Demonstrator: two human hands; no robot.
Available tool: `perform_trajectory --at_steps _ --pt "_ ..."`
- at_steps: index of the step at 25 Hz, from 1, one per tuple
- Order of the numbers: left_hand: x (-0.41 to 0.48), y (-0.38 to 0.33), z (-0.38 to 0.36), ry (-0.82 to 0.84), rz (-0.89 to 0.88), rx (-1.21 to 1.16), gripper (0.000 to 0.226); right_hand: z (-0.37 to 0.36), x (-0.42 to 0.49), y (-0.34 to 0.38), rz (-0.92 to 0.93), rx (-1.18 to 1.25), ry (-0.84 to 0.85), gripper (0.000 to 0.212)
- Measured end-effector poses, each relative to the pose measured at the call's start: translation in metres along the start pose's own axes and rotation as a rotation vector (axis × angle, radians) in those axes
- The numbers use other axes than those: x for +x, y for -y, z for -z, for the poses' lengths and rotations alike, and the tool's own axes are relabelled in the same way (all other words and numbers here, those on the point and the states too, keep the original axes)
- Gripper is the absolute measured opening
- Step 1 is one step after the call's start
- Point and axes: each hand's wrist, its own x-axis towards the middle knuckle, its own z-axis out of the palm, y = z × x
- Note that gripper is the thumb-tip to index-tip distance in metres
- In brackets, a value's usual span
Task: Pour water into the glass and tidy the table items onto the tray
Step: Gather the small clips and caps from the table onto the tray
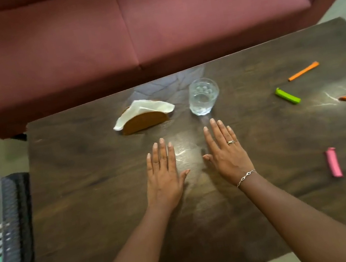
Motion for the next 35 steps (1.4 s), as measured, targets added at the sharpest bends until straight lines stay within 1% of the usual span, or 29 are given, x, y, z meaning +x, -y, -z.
perform_trajectory --at_steps 4,7,9,11,12,14,16,17,19,20,23,24,27,30,32,35 --pt "0.024 -0.058 -0.003 0.030 -0.137 -0.037 0.072 -0.001 -0.024 -0.055 -0.122 0.009 0.007 0.065" --pt "0.039 -0.094 -0.010 0.079 -0.235 -0.035 0.074 -0.009 -0.051 -0.097 -0.277 0.114 0.022 0.064" --pt "0.047 -0.115 -0.014 0.100 -0.298 -0.031 0.074 -0.010 -0.073 -0.127 -0.478 0.250 -0.011 0.060" --pt "0.054 -0.130 -0.018 0.114 -0.345 -0.014 0.072 -0.007 -0.096 -0.159 -0.754 0.383 -0.065 0.053" --pt "0.059 -0.139 -0.020 0.120 -0.377 -0.001 0.071 -0.004 -0.109 -0.175 -0.908 0.413 -0.071 0.048" --pt "0.069 -0.158 -0.022 0.133 -0.443 0.022 0.070 -0.005 -0.132 -0.203 -1.167 0.409 -0.012 0.042" --pt "0.083 -0.177 -0.024 0.138 -0.502 0.064 0.070 -0.011 -0.147 -0.223 -1.304 0.432 0.087 0.044" --pt "0.091 -0.187 -0.025 0.136 -0.530 0.090 0.068 -0.016 -0.150 -0.230 -1.321 0.468 0.122 0.044" --pt "0.108 -0.205 -0.025 0.162 -0.594 0.100 0.067 -0.025 -0.150 -0.237 -1.313 0.538 0.149 0.038" --pt "0.119 -0.215 -0.026 0.183 -0.619 0.097 0.068 -0.028 -0.149 -0.241 -1.314 0.563 0.141 0.033" --pt "0.150 -0.247 -0.027 0.157 -0.660 0.133 0.067 -0.034 -0.146 -0.253 -1.325 0.608 0.122 0.019" --pt "0.162 -0.257 -0.028 0.161 -0.676 0.149 0.065 -0.034 -0.144 -0.258 -1.341 0.622 0.145 0.020" --pt "0.194 -0.284 -0.032 0.188 -0.697 0.104 0.056 -0.032 -0.142 -0.267 -1.353 0.642 0.244 0.038" --pt "0.222 -0.307 -0.040 0.182 -0.730 0.084 0.042 -0.031 -0.140 -0.270 -1.342 0.619 0.300 0.041" --pt "0.235 -0.316 -0.046 0.211 -0.738 0.118 0.041 -0.030 -0.139 -0.269 -1.329 0.604 0.333 0.033" --pt "0.243 -0.319 -0.055 0.235 -0.732 0.201 0.047 -0.029 -0.136 -0.270 -1.316 0.609 0.368 0.017"
